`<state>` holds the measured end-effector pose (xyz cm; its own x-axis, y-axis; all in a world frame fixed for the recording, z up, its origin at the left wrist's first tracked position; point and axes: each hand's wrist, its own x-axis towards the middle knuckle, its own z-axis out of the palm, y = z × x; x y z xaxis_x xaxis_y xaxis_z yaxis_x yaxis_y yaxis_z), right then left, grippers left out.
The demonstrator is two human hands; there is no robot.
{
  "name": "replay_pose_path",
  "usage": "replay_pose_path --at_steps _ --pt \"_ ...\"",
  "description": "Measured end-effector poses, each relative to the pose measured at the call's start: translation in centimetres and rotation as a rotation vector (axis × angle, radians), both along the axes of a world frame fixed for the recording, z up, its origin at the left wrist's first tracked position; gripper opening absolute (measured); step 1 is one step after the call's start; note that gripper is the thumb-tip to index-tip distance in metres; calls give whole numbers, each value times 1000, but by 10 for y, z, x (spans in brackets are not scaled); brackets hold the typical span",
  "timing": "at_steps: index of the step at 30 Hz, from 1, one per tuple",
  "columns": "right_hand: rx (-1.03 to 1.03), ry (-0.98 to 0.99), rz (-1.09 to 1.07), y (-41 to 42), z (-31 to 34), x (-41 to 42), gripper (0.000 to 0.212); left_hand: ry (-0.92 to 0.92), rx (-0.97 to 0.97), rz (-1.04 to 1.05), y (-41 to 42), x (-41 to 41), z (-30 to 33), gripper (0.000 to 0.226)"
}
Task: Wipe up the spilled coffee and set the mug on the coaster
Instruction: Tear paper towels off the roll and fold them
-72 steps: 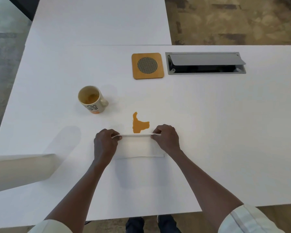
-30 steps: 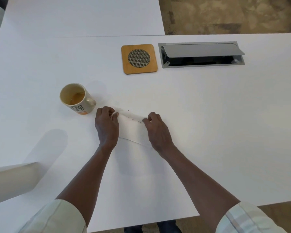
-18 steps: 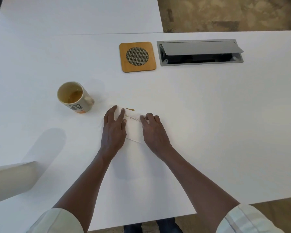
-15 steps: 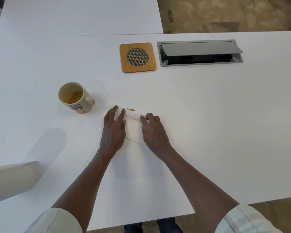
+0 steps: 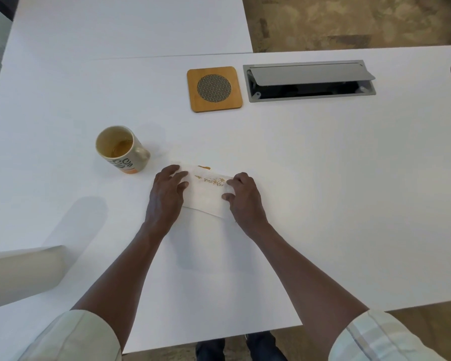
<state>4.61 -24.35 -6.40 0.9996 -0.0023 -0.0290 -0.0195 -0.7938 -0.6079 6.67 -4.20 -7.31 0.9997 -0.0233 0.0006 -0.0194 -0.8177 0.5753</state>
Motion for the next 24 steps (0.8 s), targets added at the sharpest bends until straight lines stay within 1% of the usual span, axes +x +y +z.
replay_pose_path --at_steps 5,10,13,16,18,21,23,24 --pt "26 3 -17 2 -3 -1 13 -15 -8 37 3 1 4 17" --pt "35 15 -22 3 -3 0 5 -48 51 1 3 4 6 4" --pt "5 -7 0 3 1 -3 9 -73 126 -37 3 3 8 3" --pt "-33 -59 4 4 7 -3 10 -104 156 -6 1 1 11 3" --pt "-33 -53 -8 7 12 1 10 -157 163 17 -1 5 11 5" --pt "89 -7 -71 8 14 13 5 -247 175 55 -6 19 12 11" --pt "166 25 -127 7 15 22 2 -217 181 89 -12 31 16 15" --pt "170 35 -145 6 14 27 2 -179 181 97 -15 37 17 16"
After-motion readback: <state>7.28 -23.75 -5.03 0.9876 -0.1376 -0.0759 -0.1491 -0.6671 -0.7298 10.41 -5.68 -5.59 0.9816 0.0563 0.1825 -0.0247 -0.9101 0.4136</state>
